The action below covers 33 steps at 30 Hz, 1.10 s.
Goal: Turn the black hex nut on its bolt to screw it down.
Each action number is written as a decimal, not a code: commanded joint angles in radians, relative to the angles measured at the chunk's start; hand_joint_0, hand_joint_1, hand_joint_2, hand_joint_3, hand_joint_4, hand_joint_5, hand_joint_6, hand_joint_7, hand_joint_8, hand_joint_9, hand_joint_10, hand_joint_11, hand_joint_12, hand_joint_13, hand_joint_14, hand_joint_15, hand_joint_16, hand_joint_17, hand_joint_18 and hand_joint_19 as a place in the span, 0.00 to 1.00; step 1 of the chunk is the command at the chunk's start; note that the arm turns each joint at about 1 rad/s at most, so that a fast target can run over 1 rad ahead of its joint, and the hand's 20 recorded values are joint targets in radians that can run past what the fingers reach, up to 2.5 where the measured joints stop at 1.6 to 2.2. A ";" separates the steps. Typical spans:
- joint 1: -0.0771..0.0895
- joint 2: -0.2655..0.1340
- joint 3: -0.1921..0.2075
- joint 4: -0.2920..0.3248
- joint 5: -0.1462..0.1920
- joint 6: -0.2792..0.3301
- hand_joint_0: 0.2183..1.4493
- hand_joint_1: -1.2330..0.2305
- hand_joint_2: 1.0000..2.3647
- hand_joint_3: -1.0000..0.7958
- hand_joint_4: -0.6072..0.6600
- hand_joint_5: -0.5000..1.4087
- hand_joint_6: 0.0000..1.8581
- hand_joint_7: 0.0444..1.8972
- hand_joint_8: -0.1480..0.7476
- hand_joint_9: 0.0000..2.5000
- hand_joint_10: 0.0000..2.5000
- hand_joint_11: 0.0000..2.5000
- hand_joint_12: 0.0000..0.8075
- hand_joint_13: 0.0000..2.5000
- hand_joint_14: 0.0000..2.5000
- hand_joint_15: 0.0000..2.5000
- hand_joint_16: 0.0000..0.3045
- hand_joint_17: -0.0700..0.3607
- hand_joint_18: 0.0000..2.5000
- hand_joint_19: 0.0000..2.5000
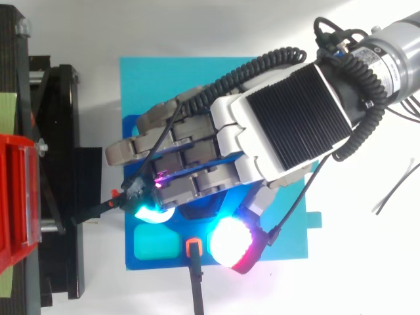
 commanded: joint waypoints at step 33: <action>-0.114 0.001 0.017 0.076 -0.153 0.041 0.25 0.70 0.00 0.28 0.67 0.22 0.37 0.47 0.50 0.30 0.00 0.13 0.34 0.16 0.00 0.03 0.15 0.40 0.19 0.21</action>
